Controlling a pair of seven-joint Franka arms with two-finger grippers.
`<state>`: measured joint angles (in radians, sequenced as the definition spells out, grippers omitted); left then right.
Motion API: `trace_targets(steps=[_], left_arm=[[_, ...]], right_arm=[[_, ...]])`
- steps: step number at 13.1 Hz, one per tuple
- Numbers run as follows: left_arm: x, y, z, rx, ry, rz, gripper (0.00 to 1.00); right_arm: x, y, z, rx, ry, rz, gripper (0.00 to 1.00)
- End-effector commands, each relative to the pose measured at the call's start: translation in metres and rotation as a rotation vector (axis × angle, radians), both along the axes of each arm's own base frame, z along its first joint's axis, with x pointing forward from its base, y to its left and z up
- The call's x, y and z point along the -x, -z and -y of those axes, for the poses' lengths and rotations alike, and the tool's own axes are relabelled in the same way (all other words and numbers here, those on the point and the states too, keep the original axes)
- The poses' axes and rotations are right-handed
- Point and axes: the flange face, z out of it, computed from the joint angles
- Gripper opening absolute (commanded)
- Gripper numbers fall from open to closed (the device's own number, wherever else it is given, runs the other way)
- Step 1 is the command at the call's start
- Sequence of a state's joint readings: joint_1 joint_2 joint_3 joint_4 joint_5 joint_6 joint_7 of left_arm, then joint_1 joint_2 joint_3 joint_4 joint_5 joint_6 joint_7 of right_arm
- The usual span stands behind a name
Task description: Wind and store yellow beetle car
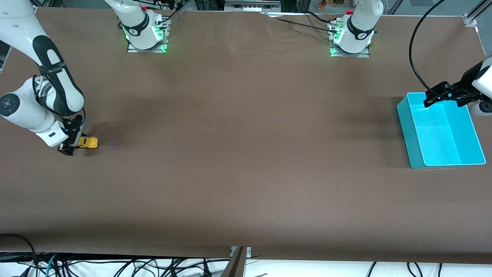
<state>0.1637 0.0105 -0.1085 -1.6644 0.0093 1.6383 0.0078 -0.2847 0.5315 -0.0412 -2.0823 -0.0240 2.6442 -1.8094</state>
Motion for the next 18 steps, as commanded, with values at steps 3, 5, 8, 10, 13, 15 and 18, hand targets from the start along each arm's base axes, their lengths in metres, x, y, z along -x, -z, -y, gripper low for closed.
trace_targets(steps=[3,5,8,10,13,15,18], left_arm=[[-0.002,-0.006,-0.001,0.016,0.002,-0.004,1.0],[-0.002,-0.006,-0.001,0.016,0.002,-0.004,1.0],[-0.002,-0.007,-0.001,0.016,0.002,-0.002,1.0],[-0.002,-0.007,-0.001,0.016,0.002,-0.002,1.0],[-0.002,-0.007,-0.001,0.016,0.002,-0.002,1.0],[-0.002,-0.005,-0.001,0.016,0.002,-0.005,1.0],[-0.003,-0.004,-0.001,0.016,0.003,-0.007,1.0]], right_arm=[[-0.01,-0.005,-0.002,-0.019,-0.011,0.008,1.0],[-0.02,-0.014,-0.012,-0.036,-0.021,-0.001,1.0],[-0.024,-0.019,-0.011,-0.041,-0.016,-0.005,1.0],[-0.025,-0.02,-0.012,-0.042,-0.016,-0.004,1.0],[-0.029,-0.023,-0.019,-0.048,-0.005,0.002,1.0],[-0.033,-0.035,-0.023,-0.051,0.021,0.005,1.0],[-0.045,-0.048,-0.027,-0.063,0.03,-0.014,1.0]])
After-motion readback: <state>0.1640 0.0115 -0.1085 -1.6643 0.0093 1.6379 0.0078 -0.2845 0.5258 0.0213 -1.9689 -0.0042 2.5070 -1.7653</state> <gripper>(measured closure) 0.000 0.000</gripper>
